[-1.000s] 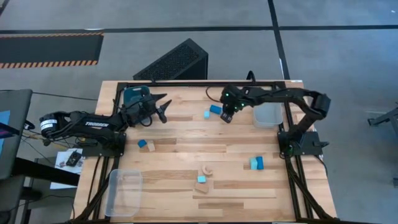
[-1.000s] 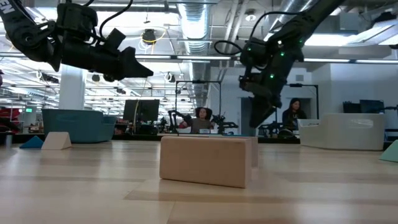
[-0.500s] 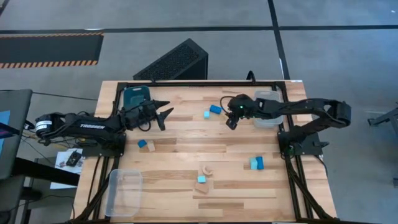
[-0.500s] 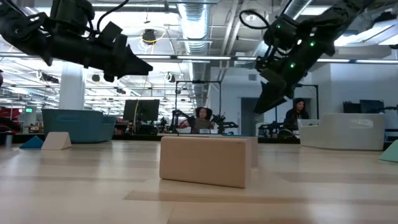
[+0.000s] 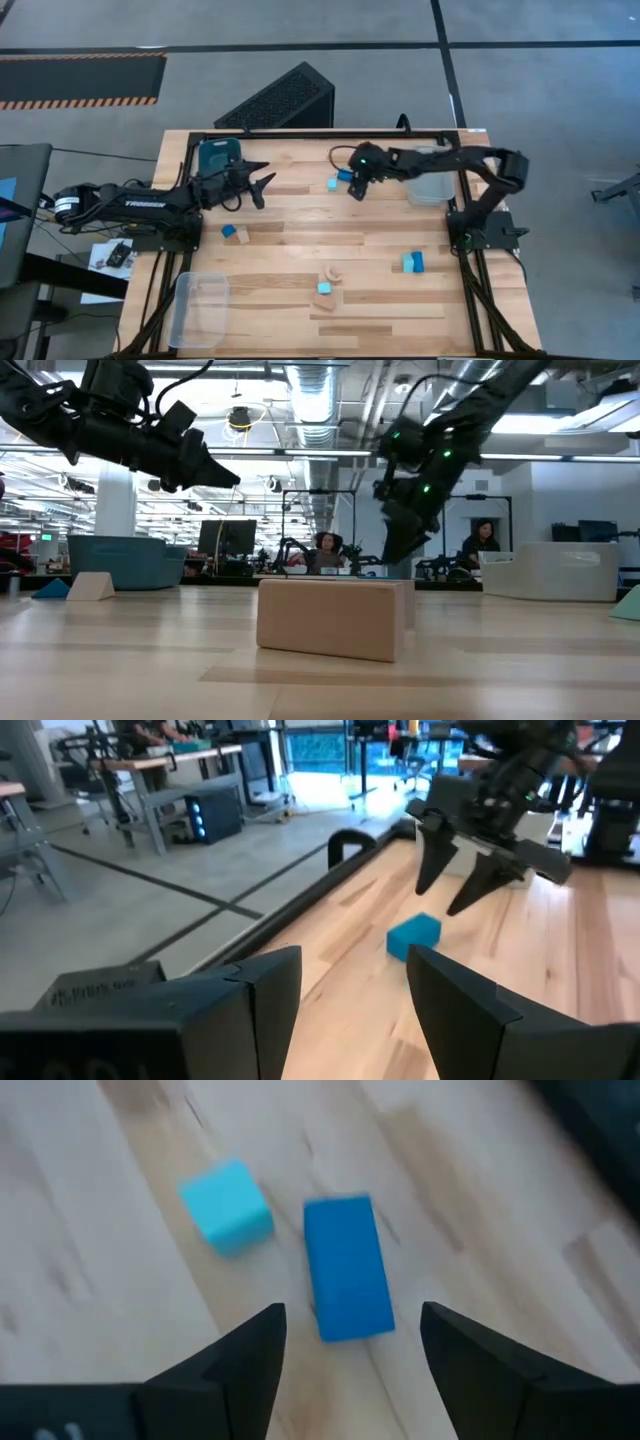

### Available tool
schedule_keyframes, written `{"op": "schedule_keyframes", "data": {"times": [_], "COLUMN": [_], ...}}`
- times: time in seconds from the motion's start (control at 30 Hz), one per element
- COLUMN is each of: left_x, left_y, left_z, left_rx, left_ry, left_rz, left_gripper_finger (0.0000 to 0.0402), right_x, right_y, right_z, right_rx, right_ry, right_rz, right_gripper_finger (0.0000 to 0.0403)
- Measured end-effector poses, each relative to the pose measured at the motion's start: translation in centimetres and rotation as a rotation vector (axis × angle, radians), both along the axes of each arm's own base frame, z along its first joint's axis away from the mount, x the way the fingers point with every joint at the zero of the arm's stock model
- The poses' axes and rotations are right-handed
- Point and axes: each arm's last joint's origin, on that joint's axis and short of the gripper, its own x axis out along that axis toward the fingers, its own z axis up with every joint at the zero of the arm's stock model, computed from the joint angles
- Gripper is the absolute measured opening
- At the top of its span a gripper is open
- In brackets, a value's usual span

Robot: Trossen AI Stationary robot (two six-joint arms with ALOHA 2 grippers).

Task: Sort & place blocks by color
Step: Put the middle blue block into the blue bin

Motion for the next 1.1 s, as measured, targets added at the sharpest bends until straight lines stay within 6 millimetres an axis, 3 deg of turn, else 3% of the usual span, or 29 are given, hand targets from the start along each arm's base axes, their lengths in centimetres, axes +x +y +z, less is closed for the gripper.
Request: {"op": "schedule_keyframes", "data": {"times": [0.1,0.3,0.5,0.63,0.83,1.1], "left_x": [0.0,-0.1,-0.2,-0.2,-0.3,-0.7], "left_y": [0.0,0.1,0.2,0.2,0.6,1.5], "left_z": [-0.2,-0.2,-0.4,-0.4,-0.2,0.5], "left_rx": [0.004,0.029,0.016,0.019,0.007,-0.076], "left_ry": [0.029,0.04,0.054,0.058,0.026,-0.123], "left_rz": [0.006,0.023,0.042,0.059,0.102,0.194], "left_gripper_finger": [0.0174,0.0174,0.0174,0.0174,0.0174,0.0177], "right_x": [0.5,1.7,2.2,2.2,2.3,1.8], "right_y": [-1.0,-2.2,-2.9,-2.9,-3.1,-3.3], "right_z": [-1.3,-3.4,-3.8,-3.5,-2.8,-3.0], "right_rx": [0.054,0.141,0.147,0.13,0.088,0.11], "right_ry": [0.096,0.107,0.134,0.127,0.094,-0.015], "right_rz": [0.013,0.083,0.101,0.12,0.142,0.153], "right_gripper_finger": [0.026,0.026,0.0257,0.0223,0.013,0.0128]}}
